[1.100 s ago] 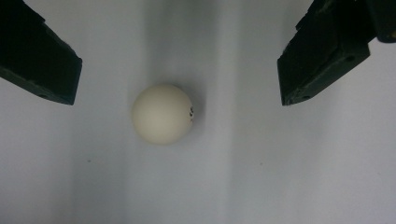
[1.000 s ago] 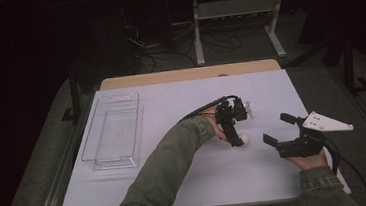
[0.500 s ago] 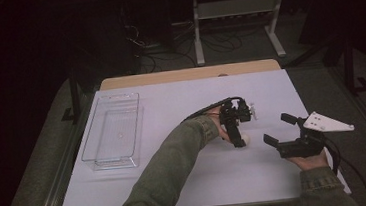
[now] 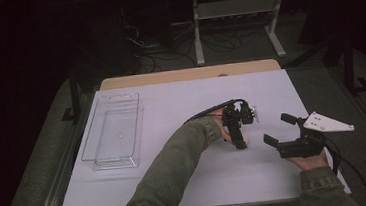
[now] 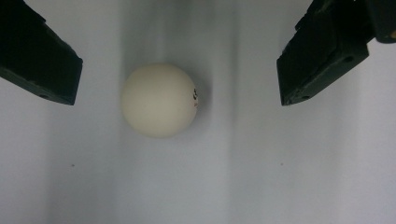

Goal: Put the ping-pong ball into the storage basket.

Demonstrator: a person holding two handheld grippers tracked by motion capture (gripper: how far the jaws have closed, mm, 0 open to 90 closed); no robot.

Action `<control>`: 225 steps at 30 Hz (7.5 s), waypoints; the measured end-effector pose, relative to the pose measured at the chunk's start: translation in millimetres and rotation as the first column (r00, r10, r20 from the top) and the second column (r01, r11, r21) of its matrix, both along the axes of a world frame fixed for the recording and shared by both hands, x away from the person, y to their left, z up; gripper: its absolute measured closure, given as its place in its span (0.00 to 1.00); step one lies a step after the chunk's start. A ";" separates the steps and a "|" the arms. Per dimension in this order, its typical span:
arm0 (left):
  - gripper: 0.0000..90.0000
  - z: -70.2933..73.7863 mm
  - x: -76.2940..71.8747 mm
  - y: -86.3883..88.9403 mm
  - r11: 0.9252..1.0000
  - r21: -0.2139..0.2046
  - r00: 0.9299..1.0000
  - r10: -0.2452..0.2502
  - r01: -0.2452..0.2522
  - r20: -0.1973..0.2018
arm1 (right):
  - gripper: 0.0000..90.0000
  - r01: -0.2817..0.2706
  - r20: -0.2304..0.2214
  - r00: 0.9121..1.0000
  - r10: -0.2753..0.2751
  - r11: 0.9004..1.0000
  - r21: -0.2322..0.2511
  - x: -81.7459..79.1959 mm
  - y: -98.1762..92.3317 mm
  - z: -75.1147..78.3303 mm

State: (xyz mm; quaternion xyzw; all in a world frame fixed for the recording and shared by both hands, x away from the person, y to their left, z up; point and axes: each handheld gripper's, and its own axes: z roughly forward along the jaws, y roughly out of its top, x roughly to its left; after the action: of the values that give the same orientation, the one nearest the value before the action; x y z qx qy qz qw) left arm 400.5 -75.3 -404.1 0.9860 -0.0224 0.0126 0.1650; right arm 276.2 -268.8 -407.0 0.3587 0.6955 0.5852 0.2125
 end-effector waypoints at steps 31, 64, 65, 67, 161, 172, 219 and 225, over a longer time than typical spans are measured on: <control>0.29 -10.3 -0.7 -5.6 1.000 0.010 1.000 -0.016 0.016 -0.010 | 0.00 0.000 0.000 1.000 0.000 1.000 0.000 -0.5 -1.0 -0.5; 0.56 -9.7 -0.9 -4.1 0.999 0.016 0.998 -0.049 0.050 -0.044 | 0.00 0.000 -0.002 1.000 0.000 1.000 0.001 -1.0 -1.0 -0.6; 0.56 -9.1 -1.0 -3.7 0.999 0.018 0.998 -0.049 0.050 -0.045 | 0.00 -0.001 -0.002 1.000 0.001 1.000 0.001 -1.0 -1.0 -0.6; 0.56 -7.8 -0.9 -2.7 0.999 0.018 0.998 -0.047 0.048 -0.045 | 0.00 0.000 -0.003 1.000 0.000 1.000 0.000 -1.0 -0.9 -0.6; 0.57 101.0 -12.4 93.9 0.999 0.043 0.999 -0.005 0.003 0.051 | 0.00 -0.006 -0.015 1.000 0.006 1.000 -0.015 -0.4 3.0 -2.7; 0.57 108.6 -10.7 114.0 0.999 0.029 0.998 0.027 -0.029 0.060 | 0.00 -0.007 -0.016 1.000 0.006 1.000 -0.017 -0.6 3.0 -2.9; 0.57 137.4 -4.2 201.2 0.984 -0.001 0.979 0.179 -0.180 0.096 | 0.00 -0.014 -0.024 1.000 0.013 1.000 -0.026 0.5 5.5 -4.2; 0.57 137.5 -3.8 212.4 0.981 0.001 0.976 0.194 -0.195 0.096 | 0.00 -0.015 -0.024 1.000 0.014 0.999 -0.030 0.8 5.9 -4.6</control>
State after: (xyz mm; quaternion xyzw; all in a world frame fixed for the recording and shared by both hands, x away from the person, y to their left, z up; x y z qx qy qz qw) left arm 396.7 137.0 -266.6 0.9826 0.0664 0.0757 0.1563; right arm 277.0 -263.0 -411.6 0.3575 0.7093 0.5718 0.2051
